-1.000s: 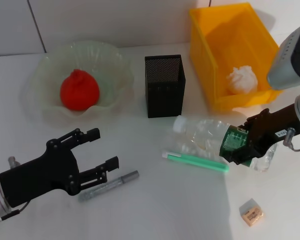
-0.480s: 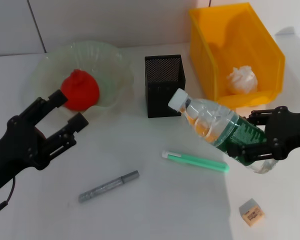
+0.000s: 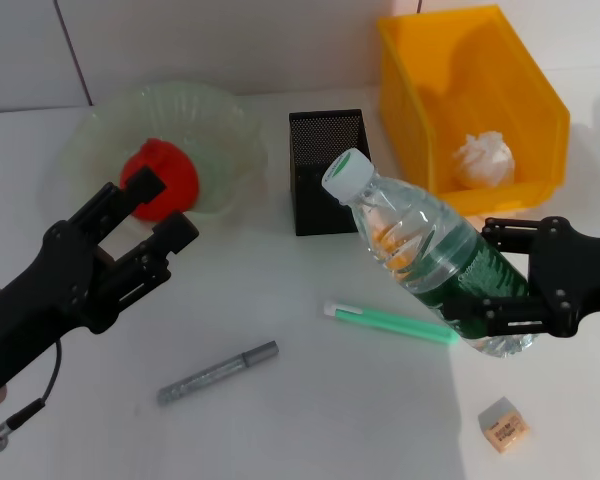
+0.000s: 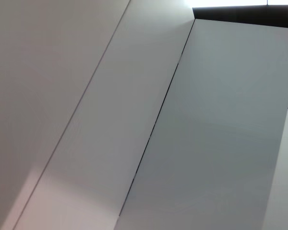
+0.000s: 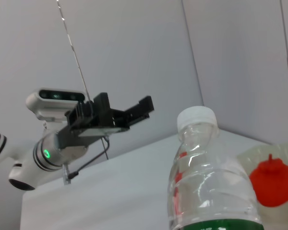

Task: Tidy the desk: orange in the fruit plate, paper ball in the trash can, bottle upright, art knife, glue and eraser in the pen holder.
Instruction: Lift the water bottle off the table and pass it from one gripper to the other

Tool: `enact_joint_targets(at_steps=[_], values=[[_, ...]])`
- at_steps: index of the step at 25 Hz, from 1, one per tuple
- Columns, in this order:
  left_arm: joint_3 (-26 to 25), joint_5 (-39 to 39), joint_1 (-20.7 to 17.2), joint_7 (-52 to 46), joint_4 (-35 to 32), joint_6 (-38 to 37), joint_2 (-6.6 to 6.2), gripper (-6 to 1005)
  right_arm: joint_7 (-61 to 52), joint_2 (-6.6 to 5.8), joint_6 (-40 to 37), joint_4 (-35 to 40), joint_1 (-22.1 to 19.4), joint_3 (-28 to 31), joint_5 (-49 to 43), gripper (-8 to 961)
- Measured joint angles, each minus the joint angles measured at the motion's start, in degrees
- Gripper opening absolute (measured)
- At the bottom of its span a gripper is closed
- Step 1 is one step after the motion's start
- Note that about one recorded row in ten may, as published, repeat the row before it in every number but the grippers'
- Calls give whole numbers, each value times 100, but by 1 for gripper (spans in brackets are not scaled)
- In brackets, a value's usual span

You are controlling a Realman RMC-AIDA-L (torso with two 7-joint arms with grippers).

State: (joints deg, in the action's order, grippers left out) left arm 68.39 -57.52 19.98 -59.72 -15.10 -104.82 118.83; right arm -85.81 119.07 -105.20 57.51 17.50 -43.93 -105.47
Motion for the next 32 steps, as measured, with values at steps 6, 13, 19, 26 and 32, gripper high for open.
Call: enact_joint_targets(at_steps=[6,13,19,26,32], values=[[263,20,201,-414,9,-71,1,813,499,-3,-267,-415,1,53,487,762],[281,34,301,-566,24,-126,27,812,828,20,-370,-879,237,-8,587,762],[303,35,380,-520,93,-145,34,813,1127,19,-408,-1325,490,-14,585,761],[306,31,399,-504,95,-144,35,812,1271,23,-319,-1712,720,-125,547,762],[403,33,483,-502,96,-202,35,813,1306,28,26,-1881,854,-552,561,761]])
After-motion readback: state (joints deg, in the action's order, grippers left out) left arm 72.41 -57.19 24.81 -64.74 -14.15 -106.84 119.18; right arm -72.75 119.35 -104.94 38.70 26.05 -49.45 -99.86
